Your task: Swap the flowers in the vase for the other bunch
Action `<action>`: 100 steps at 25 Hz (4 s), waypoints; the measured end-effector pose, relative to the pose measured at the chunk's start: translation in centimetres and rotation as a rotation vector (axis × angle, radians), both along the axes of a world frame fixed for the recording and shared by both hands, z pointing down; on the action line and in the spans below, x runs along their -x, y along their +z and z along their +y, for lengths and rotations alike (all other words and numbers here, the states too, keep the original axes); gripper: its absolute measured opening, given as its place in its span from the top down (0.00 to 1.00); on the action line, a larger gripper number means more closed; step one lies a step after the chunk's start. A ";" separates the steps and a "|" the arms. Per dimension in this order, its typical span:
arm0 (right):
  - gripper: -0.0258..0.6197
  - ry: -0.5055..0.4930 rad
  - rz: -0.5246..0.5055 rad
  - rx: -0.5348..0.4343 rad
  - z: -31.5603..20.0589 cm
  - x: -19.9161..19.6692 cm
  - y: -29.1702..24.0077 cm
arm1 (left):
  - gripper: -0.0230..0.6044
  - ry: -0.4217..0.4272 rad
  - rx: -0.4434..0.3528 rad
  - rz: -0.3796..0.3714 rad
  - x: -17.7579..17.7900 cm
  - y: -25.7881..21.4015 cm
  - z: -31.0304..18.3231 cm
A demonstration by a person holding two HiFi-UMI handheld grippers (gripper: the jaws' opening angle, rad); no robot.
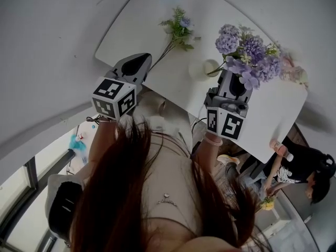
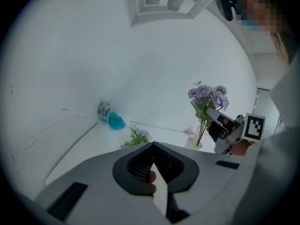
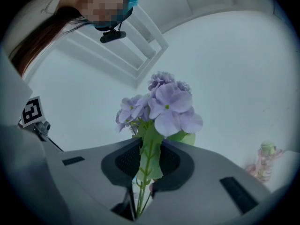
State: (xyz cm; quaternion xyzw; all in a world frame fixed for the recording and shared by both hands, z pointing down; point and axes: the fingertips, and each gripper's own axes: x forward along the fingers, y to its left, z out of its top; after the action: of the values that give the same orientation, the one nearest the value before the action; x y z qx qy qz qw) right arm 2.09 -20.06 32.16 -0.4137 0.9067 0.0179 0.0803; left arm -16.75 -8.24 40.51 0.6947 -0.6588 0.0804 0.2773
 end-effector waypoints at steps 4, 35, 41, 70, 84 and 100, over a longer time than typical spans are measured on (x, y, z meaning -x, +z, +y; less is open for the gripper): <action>0.87 -0.006 0.019 0.020 0.4 0.3 0.9 | 0.96 0.019 0.011 0.008 -0.3 0.2 -0.2; 0.87 -0.020 0.187 0.235 2.5 2.1 7.4 | 0.96 0.143 0.022 0.028 -1.6 0.9 -1.1; 0.86 0.008 0.212 0.272 2.7 2.2 8.2 | 0.96 0.174 0.019 0.031 -1.4 0.7 -1.0; 0.72 0.251 0.277 0.399 4.4 1.0 10.6 | 0.96 0.427 -0.078 0.060 0.2 -0.4 -1.5; 0.72 0.269 0.300 0.416 5.8 -0.2 10.6 | 0.96 0.442 -0.096 0.088 -1.1 -0.6 -1.0; 0.81 0.243 0.318 0.379 10.6 -3.6 8.2 | 0.96 0.380 -0.099 0.097 -4.3 -1.6 4.3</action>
State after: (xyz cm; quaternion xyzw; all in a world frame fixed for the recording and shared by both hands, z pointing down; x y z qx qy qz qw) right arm 5.72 -9.47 40.35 -0.5192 0.8387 -0.0778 -0.1445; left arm -12.41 -3.95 38.91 0.8224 -0.5049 0.0652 0.2540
